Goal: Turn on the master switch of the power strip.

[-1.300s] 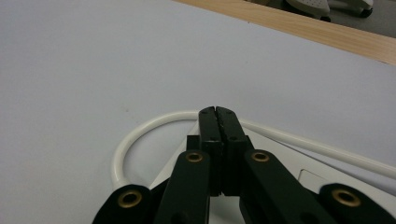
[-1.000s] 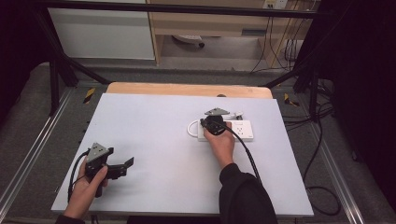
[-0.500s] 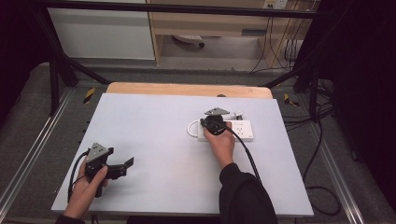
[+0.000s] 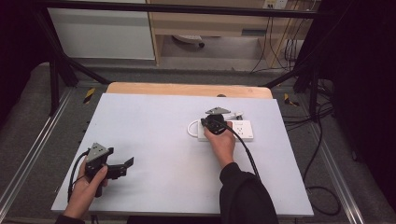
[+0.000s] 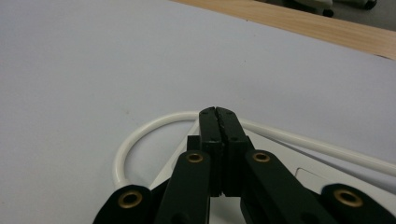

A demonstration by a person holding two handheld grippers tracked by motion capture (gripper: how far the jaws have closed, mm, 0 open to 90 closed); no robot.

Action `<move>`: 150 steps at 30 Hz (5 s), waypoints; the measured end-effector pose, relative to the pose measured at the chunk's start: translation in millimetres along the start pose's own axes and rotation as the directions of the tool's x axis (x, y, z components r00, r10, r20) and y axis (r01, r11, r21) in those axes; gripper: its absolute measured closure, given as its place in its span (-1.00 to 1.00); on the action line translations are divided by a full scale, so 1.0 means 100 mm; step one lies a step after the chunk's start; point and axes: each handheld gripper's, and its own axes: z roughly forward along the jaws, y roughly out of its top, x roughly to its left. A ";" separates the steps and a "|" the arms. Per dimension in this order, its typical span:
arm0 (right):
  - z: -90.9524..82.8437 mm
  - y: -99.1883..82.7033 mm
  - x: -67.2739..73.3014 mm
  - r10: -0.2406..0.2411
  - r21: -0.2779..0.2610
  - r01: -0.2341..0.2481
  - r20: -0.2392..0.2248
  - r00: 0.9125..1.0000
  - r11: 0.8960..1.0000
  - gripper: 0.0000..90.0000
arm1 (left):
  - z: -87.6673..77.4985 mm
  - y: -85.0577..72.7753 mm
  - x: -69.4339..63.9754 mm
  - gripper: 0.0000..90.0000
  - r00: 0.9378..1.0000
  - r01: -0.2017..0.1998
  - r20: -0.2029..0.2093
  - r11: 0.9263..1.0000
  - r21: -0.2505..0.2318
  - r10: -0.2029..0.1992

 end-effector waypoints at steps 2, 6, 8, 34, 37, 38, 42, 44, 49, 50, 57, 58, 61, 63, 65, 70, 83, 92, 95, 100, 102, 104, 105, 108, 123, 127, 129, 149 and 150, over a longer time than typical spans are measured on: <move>0.00 0.01 0.00 0.003 0.007 -0.003 0.000 1.000 1.000 1.00 | 0.00 0.00 0.00 -0.84 1.000 -0.001 0.000 1.000 0.000 0.001; 0.00 0.01 -0.01 0.007 0.008 -0.007 -0.001 1.000 1.000 0.98 | 0.00 0.00 0.00 -0.84 1.000 0.003 0.000 1.000 -0.003 -0.003; -0.01 0.01 -0.01 0.009 0.003 -0.009 -0.002 1.000 1.000 0.97 | 0.00 0.00 0.00 -0.84 1.000 0.003 0.000 1.000 -0.003 -0.003; -0.27 0.22 -0.05 0.115 -0.042 -0.117 -0.056 0.992 0.992 -0.48 | -0.01 0.00 0.01 -0.84 1.000 0.000 -0.004 1.000 -0.005 0.000; -0.33 0.25 -0.05 0.105 -0.047 -0.108 -0.058 0.993 0.993 -0.61 | -0.01 0.00 0.00 -0.84 1.000 0.000 -0.004 1.000 -0.005 0.000; -0.35 0.26 -0.05 0.102 -0.054 -0.105 -0.056 0.993 0.993 -0.66 | -0.01 0.00 0.00 -0.84 1.000 -0.001 -0.003 1.000 -0.003 0.001; -0.40 0.29 -0.02 0.079 -0.077 -0.083 -0.044 0.996 0.994 -0.70 | -0.01 0.00 0.00 -0.84 1.000 0.001 -0.003 1.000 -0.004 -0.001; -0.44 0.31 -0.02 0.092 -0.073 -0.096 -0.051 0.994 0.993 -0.75 | -0.02 0.00 0.00 -0.84 1.000 0.001 -0.004 1.000 -0.007 -0.001; -0.54 0.36 -0.02 0.079 -0.075 -0.083 -0.060 0.995 0.994 -0.86 | -0.02 -0.01 0.00 -0.84 1.000 0.004 -0.005 1.000 -0.007 -0.004; -0.57 0.36 -0.02 0.082 -0.077 -0.086 -0.058 0.995 0.993 -0.88 | -0.02 -0.01 0.00 -0.84 1.000 0.004 -0.006 1.000 -0.006 -0.004; -0.71 0.40 -0.04 0.072 -0.085 -0.078 -0.067 0.995 0.993 -0.90 | -0.03 -0.01 0.00 -0.84 1.000 0.005 -0.007 1.000 -0.007 -0.005; -0.73 0.40 -0.04 0.069 -0.086 -0.075 -0.070 0.995 0.993 -0.90 | -0.03 -0.01 0.00 -0.84 1.000 0.008 -0.005 1.000 -0.008 -0.008; -0.80 0.41 -0.04 0.058 -0.097 -0.066 -0.080 0.995 0.993 -0.89 | -0.03 -0.01 0.01 -0.84 1.000 0.012 -0.005 1.000 -0.011 -0.012; -0.86 0.42 -0.04 0.052 -0.104 -0.060 -0.084 0.995 0.993 -0.89 | -0.04 -0.02 0.01 -0.84 1.000 0.015 -0.007 1.000 -0.013 -0.015; -0.91 0.42 -0.05 0.049 -0.108 -0.058 -0.085 0.995 0.992 -0.88 | -0.04 -0.02 0.02 -0.84 1.000 0.016 -0.010 1.000 -0.013 -0.016; -1.04 0.40 -0.09 0.043 -0.118 -0.052 -0.081 0.996 0.992 -0.87 | -0.05 -0.02 0.02 -0.84 1.000 0.018 -0.010 1.000 -0.012 -0.018; -1.41 0.17 -0.27 0.042 -0.141 -0.051 -0.070 0.997 0.989 -0.88 | -0.07 -0.03 0.04 -0.85 0.999 0.029 -0.018 0.999 -0.017 -0.029; -1.69 0.02 -0.37 0.044 -0.178 -0.055 -0.064 0.997 0.982 -0.88 | -0.07 -0.03 0.03 -0.85 0.999 0.032 -0.022 0.999 -0.014 -0.032; -1.76 -0.05 -0.41 0.054 -0.184 -0.064 -0.060 0.997 0.981 -0.88 | -0.07 -0.03 0.03 -0.85 0.999 0.031 -0.024 0.999 -0.014 -0.031; -1.87 -0.16 -0.50 0.075 -0.200 -0.084 -0.052 0.996 0.976 -0.87 | -0.07 -0.03 0.03 -0.85 0.999 0.034 -0.025 0.999 -0.015 -0.034; -1.91 -0.21 -0.52 0.084 -0.205 -0.093 -0.050 0.995 0.974 -0.87 | -0.07 -0.03 0.03 -0.85 0.999 0.035 -0.026 0.999 -0.013 -0.035; -1.94 -0.25 -0.55 0.091 -0.210 -0.100 -0.049 0.995 0.973 -0.87 | -0.07 -0.03 0.03 -0.85 0.999 0.035 -0.026 0.999 -0.013 -0.036; -1.96 -0.27 -0.56 0.089 -0.213 -0.096 -0.044 0.995 0.972 -0.87 | -0.07 -0.03 0.03 -0.85 0.999 0.035 -0.026 0.999 -0.014 -0.036; -2.00 -0.34 -0.60 0.091 -0.216 -0.096 -0.034 0.995 0.972 -0.87 | -0.07 -0.03 0.03 -0.85 0.999 0.036 -0.024 0.999 -0.014 -0.036; -2.16 -0.71 -0.78 0.118 -0.231 -0.110 0.021 0.993 0.967 -0.86 | -0.08 -0.03 0.04 -0.85 0.999 0.041 -0.029 0.999 -0.014 -0.042; -2.17 -0.83 -0.82 0.131 -0.228 -0.120 0.031 0.991 0.966 -0.86 | -0.08 -0.03 0.04 -0.85 0.999 0.042 -0.032 0.999 -0.014 -0.043; -2.17 -0.89 -0.83 0.140 -0.224 -0.129 0.035 0.989 0.966 -0.86 | -0.08 -0.03 0.04 -0.85 0.999 0.043 -0.032 0.999 -0.015 -0.043; -1.87 -1.25 -0.69 0.096 -0.093 -0.093 0.031 0.995 0.991 -0.86 | -0.10 -0.03 0.03 -0.84 0.999 0.044 -0.027 0.999 -0.017 -0.044; -1.84 -1.26 -0.67 0.081 -0.078 -0.078 0.030 0.996 0.994 -0.86 | -0.10 -0.03 0.03 -0.85 0.999 0.043 -0.027 0.999 -0.018 -0.044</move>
